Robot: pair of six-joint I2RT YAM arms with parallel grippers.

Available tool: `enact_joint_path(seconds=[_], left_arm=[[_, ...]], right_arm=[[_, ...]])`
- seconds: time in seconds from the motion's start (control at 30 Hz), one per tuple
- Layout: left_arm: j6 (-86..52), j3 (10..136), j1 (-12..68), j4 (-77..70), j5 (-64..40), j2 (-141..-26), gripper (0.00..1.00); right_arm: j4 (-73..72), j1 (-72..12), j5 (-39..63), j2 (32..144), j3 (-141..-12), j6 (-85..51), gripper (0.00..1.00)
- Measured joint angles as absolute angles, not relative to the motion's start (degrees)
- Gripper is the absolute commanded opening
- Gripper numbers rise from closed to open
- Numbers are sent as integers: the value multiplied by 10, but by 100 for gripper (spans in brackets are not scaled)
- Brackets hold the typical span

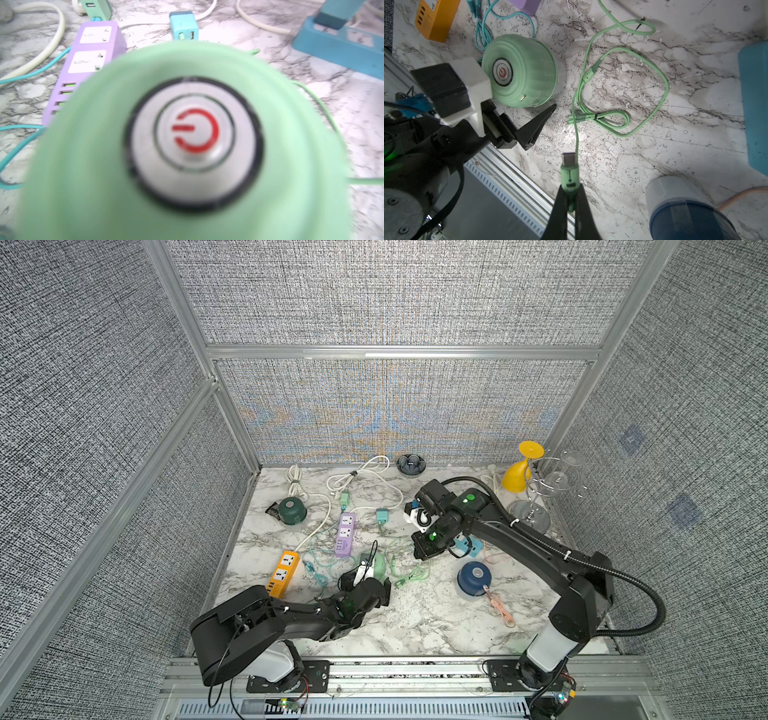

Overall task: Charge the cordless meat grinders
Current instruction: Place the cordless meat grinder at the center of the board, then pick up the cordless meat grinder at the center of the board.

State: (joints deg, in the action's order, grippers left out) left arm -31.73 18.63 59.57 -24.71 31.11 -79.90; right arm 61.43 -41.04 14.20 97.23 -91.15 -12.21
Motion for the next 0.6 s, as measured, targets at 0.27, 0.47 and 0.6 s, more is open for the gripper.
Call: enact_joint_path(seconds=[0.27, 0.47, 0.6], left_arm=[[-293, 164, 599, -235, 315, -795, 99], [-264, 179, 600, -279, 320, -866, 99], [-252, 169, 598, -330, 327, -884, 99]], right_arm=[[608, -406, 146, 972, -907, -122, 0], [606, -406, 150, 971, -907, -122, 0], [606, -406, 152, 966, -907, -122, 0]])
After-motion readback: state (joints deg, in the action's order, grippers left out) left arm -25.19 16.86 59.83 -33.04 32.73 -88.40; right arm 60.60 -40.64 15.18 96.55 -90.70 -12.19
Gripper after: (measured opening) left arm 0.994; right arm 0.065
